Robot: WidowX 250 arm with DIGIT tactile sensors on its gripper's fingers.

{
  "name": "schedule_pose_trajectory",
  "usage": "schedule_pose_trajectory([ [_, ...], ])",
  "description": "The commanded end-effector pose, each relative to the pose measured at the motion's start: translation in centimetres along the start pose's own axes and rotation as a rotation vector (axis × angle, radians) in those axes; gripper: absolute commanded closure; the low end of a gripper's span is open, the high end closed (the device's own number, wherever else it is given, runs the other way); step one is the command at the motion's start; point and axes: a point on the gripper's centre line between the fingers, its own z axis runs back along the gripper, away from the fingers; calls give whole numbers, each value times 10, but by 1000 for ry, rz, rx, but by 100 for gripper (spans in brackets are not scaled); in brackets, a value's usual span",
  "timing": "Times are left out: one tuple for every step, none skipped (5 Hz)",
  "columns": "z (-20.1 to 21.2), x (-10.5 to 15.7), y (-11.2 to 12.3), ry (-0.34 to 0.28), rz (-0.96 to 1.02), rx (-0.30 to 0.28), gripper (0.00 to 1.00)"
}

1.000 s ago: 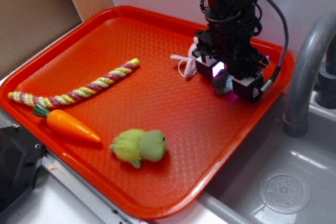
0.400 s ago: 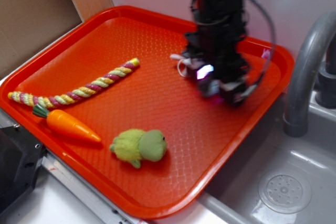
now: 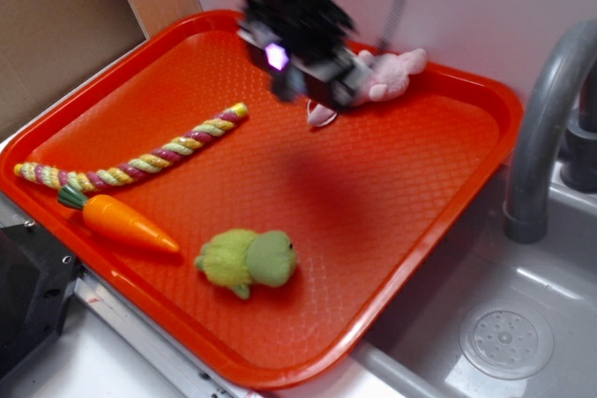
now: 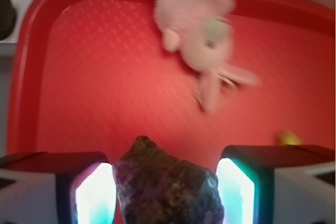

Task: Grab the rock.

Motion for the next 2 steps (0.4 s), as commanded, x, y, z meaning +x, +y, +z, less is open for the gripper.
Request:
schedule_pose_trajectory([
  [82, -46, 29, -133, 179, -24, 100],
  [78, -47, 26, -38, 171, -68, 100],
])
